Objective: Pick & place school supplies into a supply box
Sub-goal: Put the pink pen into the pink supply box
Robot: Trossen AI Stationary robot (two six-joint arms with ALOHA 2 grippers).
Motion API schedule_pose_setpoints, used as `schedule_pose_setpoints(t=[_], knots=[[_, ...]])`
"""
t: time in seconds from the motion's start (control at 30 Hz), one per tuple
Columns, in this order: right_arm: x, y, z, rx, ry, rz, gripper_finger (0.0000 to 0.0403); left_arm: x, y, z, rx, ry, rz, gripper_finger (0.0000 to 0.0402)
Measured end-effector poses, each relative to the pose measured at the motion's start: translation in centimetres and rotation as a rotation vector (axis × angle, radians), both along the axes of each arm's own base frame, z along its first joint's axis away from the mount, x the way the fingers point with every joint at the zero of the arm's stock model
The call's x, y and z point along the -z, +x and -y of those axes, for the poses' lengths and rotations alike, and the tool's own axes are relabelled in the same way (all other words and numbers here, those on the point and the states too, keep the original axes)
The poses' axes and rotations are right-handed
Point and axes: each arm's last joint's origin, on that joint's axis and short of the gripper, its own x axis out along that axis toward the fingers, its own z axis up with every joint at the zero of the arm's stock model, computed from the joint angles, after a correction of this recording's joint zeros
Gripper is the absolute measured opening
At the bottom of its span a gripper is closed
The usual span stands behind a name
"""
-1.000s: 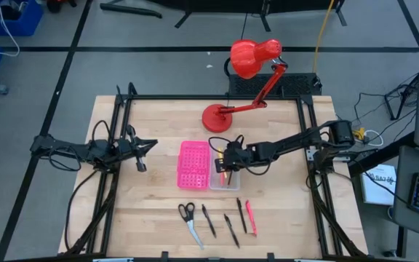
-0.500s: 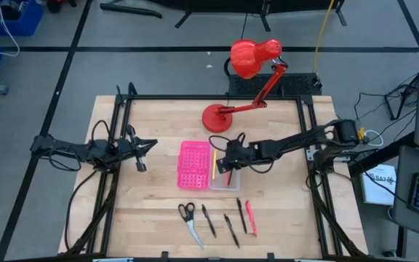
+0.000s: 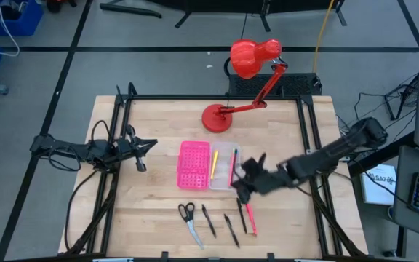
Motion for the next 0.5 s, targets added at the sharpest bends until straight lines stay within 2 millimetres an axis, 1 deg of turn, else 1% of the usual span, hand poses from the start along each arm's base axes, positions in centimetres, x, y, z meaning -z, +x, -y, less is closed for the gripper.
schedule_pose_setpoints(t=[0.07,0.13,0.23,0.37,0.43,0.5], knots=[[-1.0,0.1,-2.1,-0.029,-0.001,0.028,0.0007,0.0,0.0,0.0,0.001,-0.009,0.007,0.0031],[-1.9,0.4,-4.1,-0.043,-0.010,0.047,0.0005,-0.1,0.0,0.0,0.003,-0.021,0.012,0.0031],[-2.4,1.3,-6.8,-0.052,-0.039,-0.002,0.0001,-0.1,0.0,0.0,0.005,-0.041,0.020,0.0031],[-1.6,3.0,-10.0,-0.073,-0.018,-0.169,0.0000,-0.1,0.0,0.0,0.006,-0.061,0.027,0.0031],[-0.7,3.8,-11.4,-0.086,0.017,-0.293,0.0000,-0.1,0.0,0.0,0.007,-0.061,0.027,0.0031],[0.2,4.3,-12.4,-0.060,0.023,-0.429,0.0000,0.0,0.0,0.0,0.006,-0.060,0.023,0.0031]])
